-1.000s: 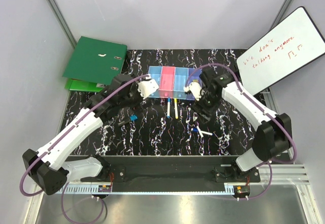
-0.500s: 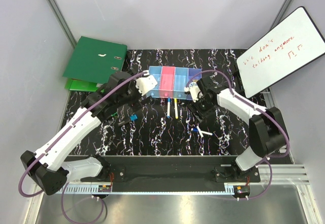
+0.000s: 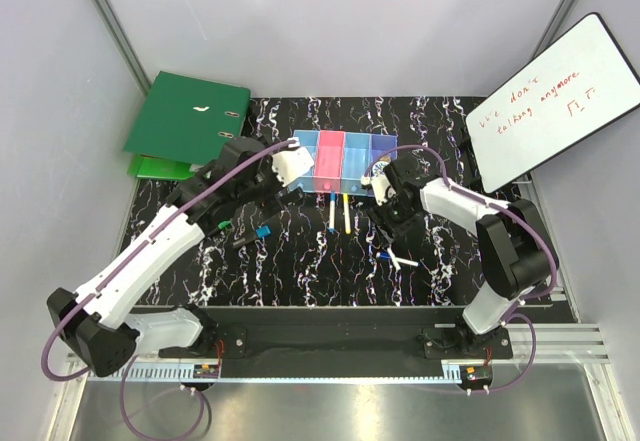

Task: Sort the stationery into containers
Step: Pick up the pen from the center of the board.

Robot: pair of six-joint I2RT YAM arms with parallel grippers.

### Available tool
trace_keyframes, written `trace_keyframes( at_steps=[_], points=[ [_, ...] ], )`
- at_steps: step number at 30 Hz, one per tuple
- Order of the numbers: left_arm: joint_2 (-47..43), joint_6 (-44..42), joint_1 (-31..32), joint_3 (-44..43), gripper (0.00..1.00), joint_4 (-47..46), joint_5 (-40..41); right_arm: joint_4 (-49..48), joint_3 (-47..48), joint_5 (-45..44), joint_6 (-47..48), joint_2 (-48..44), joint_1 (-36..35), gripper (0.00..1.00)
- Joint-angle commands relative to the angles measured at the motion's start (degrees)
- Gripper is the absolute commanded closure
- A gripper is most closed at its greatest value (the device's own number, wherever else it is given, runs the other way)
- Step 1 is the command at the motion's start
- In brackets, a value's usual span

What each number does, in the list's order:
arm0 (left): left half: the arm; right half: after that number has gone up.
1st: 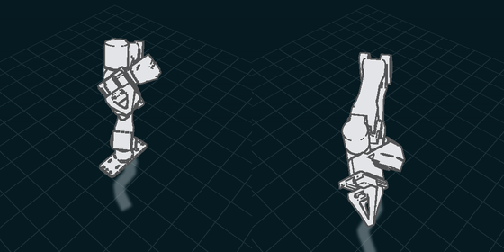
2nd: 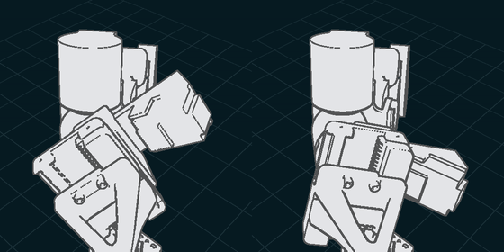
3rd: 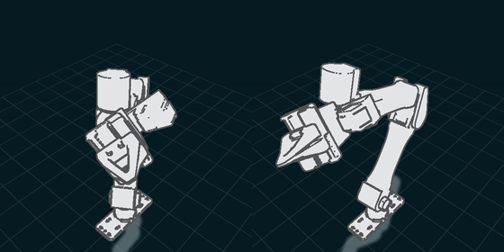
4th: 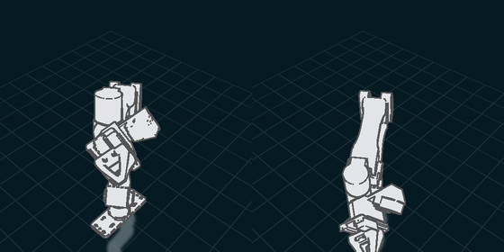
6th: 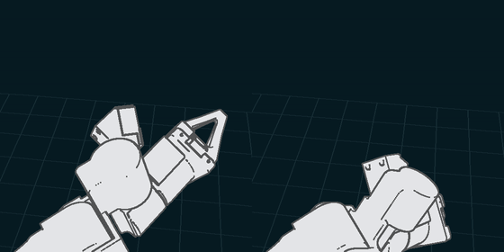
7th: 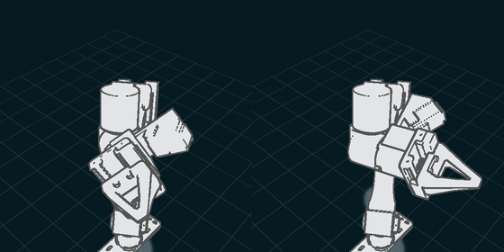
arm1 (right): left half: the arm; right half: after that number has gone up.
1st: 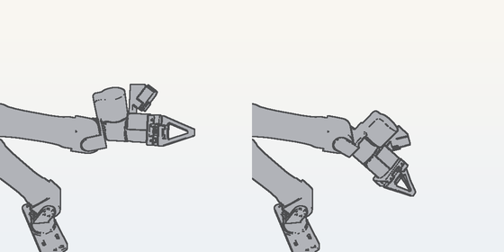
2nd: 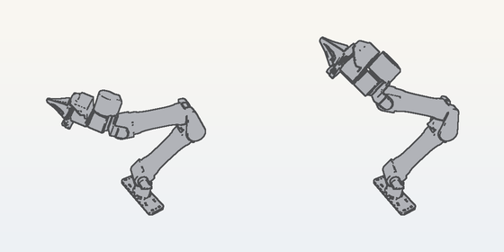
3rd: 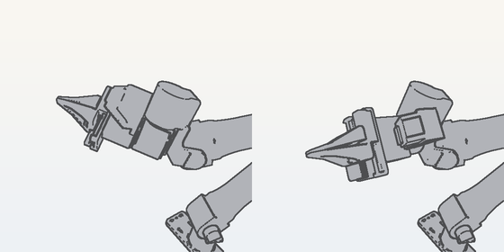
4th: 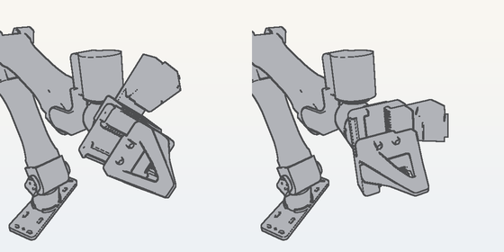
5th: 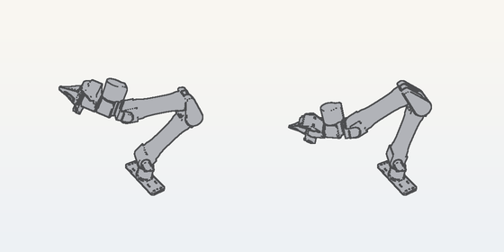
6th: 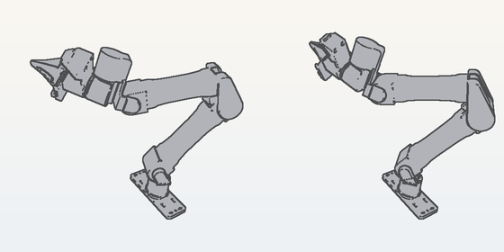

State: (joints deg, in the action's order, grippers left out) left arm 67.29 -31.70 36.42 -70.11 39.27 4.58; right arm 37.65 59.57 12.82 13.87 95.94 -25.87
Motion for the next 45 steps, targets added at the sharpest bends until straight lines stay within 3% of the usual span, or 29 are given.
trace_keyframes(
  at_steps=[1, 15, 19, 20, 25, 33, 39, 45],
  points=[
    [0.74, -1.43, -0.39, -3.10, 0.01, -2.79, 0.34, -3.02, -0.33, 1.33, -1.30, 0.47, 0.12, 0.41],
    [0.39, -1.96, -2.06, -3.28, 0.01, -3.32, -0.71, -4.43, -3.15, 0.72, -0.42, 0.91, -0.76, 0.51],
    [0.13, -2.05, -2.59, -2.93, 0.01, -3.58, -1.06, -4.51, -3.67, 0.80, 0.19, 1.35, -1.64, 0.60],
    [0.04, -2.05, -2.67, -2.76, 0.01, -3.67, -1.15, -4.69, -3.76, 0.63, 0.37, 1.53, -2.08, 0.64],
    [-0.31, -2.22, -3.46, -2.23, 0.01, -4.11, -1.50, -4.60, -3.94, 0.01, 1.33, 1.44, -3.05, 1.00],
    [-2.07, -2.05, -4.08, -0.65, 0.01, -4.64, -1.59, -1.53, 1.15, -2.88, 0.55, -0.67, -3.31, 1.00],
    [-4.18, -1.43, -4.61, 0.41, 0.01, -4.64, -1.24, 3.65, 15.03, -4.56, -3.13, 0.03, -3.22, 1.00],
    [-5.50, -0.82, -4.78, 1.72, 0.01, -4.72, -1.06, 4.37, 33.48, -5.87, -10.16, 7.76, -3.22, 1.00]
  ],
)
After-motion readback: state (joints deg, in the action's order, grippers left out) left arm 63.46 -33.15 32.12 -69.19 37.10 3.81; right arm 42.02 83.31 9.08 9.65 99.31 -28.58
